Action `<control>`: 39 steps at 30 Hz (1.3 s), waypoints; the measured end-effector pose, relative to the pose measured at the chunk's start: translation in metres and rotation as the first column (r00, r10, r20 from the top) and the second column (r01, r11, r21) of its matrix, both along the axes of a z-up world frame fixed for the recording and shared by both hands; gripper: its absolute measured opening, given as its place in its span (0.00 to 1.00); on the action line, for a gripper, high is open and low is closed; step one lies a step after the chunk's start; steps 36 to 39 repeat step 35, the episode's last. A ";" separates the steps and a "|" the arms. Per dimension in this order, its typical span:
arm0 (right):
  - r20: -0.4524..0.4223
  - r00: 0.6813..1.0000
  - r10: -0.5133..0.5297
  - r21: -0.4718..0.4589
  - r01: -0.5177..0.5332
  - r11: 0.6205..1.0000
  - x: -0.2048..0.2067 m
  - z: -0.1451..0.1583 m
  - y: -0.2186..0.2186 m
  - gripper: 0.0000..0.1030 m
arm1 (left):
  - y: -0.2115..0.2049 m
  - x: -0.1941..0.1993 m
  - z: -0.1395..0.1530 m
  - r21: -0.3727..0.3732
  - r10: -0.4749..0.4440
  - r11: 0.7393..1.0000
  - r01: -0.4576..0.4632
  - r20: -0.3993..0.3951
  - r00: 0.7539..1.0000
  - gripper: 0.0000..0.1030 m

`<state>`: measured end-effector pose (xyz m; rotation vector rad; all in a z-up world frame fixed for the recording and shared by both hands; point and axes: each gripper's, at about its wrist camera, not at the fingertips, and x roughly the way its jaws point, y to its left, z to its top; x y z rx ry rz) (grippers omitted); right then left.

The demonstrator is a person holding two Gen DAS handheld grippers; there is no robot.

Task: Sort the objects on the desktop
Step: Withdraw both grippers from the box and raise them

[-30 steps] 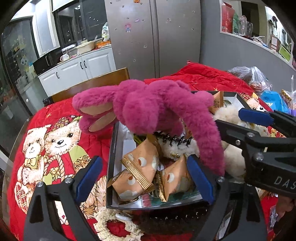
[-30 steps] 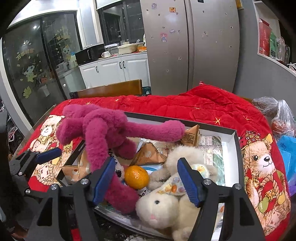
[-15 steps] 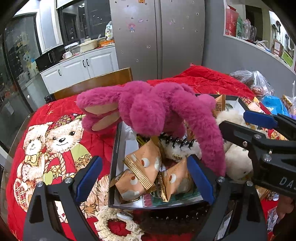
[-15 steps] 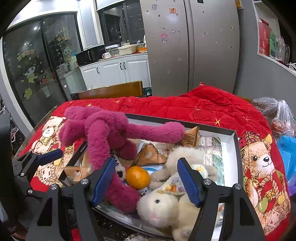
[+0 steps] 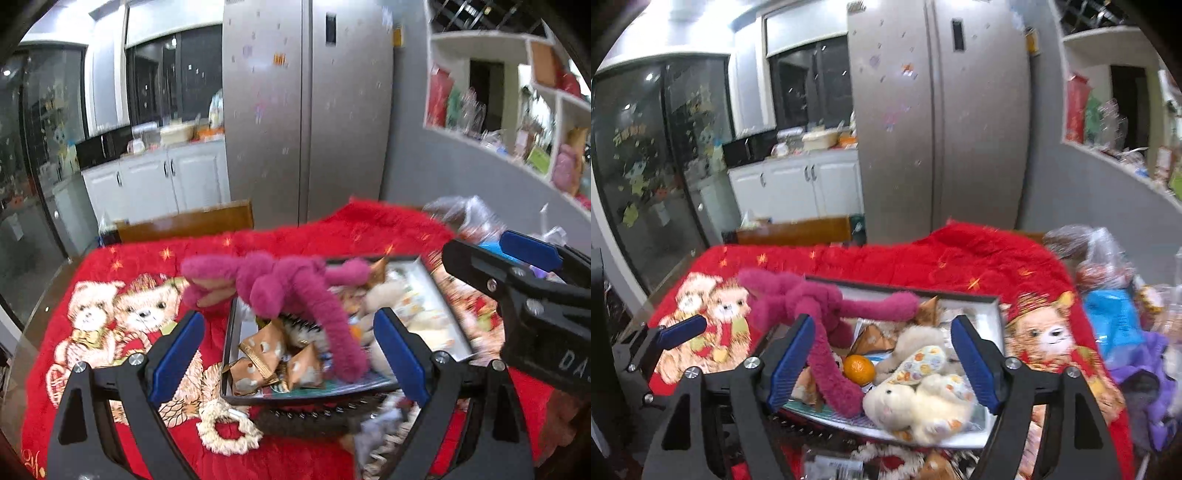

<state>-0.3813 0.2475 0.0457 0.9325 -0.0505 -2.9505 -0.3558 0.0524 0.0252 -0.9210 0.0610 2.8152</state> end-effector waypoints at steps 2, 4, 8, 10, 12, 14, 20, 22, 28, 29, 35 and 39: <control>-0.049 0.999 -0.020 0.027 0.022 0.999 0.026 0.021 -0.002 0.81 | -0.001 0.023 0.020 0.005 0.022 1.000 -0.022 -0.034 0.999 0.92; -0.101 0.994 -0.034 0.060 0.040 0.997 0.057 0.042 -0.005 0.81 | -0.004 0.044 0.039 0.011 0.037 0.999 -0.037 -0.058 0.998 0.95; -0.160 0.985 -0.062 0.111 0.081 0.991 0.107 0.068 -0.011 0.82 | -0.011 0.094 0.068 0.007 0.059 0.998 -0.058 -0.131 0.990 1.00; -0.213 0.975 -0.068 0.099 0.091 0.991 0.136 0.078 -0.011 0.85 | -0.016 0.118 0.072 0.001 0.070 0.997 -0.071 -0.148 0.986 1.00; -0.251 0.964 -0.085 0.083 0.109 0.991 0.163 0.081 -0.011 0.86 | -0.022 0.142 0.068 0.010 0.083 0.997 -0.083 -0.143 0.986 1.00; -0.272 0.959 -0.082 0.067 0.104 0.992 0.188 0.075 -0.011 0.86 | -0.029 0.163 0.062 0.024 0.098 0.995 -0.096 -0.127 0.987 1.00; -0.236 0.971 -0.040 0.081 0.060 0.995 0.240 0.036 -0.007 0.86 | -0.050 0.223 0.036 0.063 0.134 0.990 -0.129 -0.086 0.987 1.00; -0.201 0.978 -0.057 0.105 0.079 0.991 0.251 0.022 -0.003 0.86 | -0.051 0.232 0.027 0.062 0.132 0.990 -0.128 -0.065 0.989 1.00; -0.173 0.981 -0.090 0.076 0.104 0.992 0.267 0.012 0.009 0.86 | -0.051 0.244 0.008 0.039 0.132 0.991 -0.131 -0.025 0.991 1.00; -0.175 0.981 -0.087 0.078 0.102 0.992 0.269 0.013 0.008 0.86 | -0.049 0.243 0.008 0.040 0.133 0.990 -0.132 -0.023 0.991 1.00; -0.172 0.984 -0.051 0.098 0.069 0.993 0.274 0.011 -0.002 0.86 | -0.049 0.249 0.012 0.039 0.133 0.991 -0.131 -0.046 0.990 1.00; -0.172 0.984 -0.051 0.098 0.069 0.993 0.274 0.011 -0.002 0.86 | -0.049 0.249 0.012 0.039 0.133 0.991 -0.131 -0.046 0.990 1.00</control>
